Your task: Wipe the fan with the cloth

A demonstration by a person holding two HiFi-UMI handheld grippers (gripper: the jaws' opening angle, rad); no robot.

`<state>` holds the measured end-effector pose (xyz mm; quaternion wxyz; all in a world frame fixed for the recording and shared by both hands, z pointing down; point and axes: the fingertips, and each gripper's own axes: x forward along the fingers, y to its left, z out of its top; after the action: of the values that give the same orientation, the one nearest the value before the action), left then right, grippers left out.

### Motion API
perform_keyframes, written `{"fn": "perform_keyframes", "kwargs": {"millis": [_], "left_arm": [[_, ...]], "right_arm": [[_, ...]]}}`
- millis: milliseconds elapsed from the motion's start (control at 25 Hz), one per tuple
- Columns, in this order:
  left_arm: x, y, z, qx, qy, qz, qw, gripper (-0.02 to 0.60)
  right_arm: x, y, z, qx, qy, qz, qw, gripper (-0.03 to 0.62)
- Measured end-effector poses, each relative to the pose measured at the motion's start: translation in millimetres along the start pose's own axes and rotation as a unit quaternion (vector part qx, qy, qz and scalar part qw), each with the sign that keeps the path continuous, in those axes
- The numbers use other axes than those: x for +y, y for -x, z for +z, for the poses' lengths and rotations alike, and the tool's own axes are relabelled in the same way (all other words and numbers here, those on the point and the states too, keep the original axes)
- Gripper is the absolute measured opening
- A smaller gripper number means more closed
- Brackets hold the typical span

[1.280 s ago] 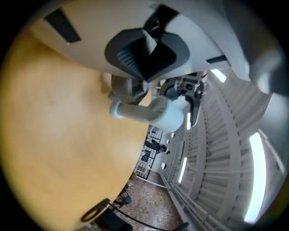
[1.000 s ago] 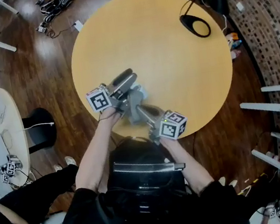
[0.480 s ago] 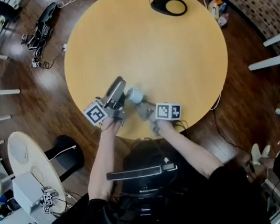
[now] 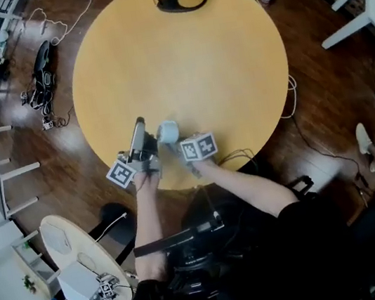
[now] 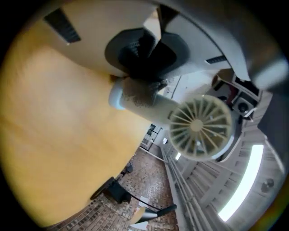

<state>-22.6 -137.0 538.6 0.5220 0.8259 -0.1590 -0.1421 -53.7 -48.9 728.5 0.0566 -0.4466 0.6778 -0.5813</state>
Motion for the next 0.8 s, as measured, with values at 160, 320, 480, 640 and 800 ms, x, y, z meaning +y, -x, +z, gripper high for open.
{"fn": "perform_keyframes", "kwargs": {"millis": [160,320,480,640,800], "left_arm": [[-1,-1,-5,0.006,-0.002,-0.001,1.0,0.261],[1,-2,-10,0.005,-0.002,0.0,1.0,0.261],[4,-1,-6,-0.007,0.009,0.001,0.9999,0.261],[2,-2,-11,-0.003,0.009,0.005,0.9999,0.26],[0,1,-10,0.005,-0.002,0.008,1.0,0.259]], "right_arm": [[-18,24,-17,0.032,-0.065,-0.035,0.997,0.027],[-3,86,23,-0.088,-0.113,0.064,0.988,0.026],[28,85,36,-0.102,-0.024,0.132,0.986,0.026],[11,41,28,-0.059,0.02,0.097,0.993,0.026],[-17,19,21,0.008,0.024,0.017,1.0,0.026]]}}
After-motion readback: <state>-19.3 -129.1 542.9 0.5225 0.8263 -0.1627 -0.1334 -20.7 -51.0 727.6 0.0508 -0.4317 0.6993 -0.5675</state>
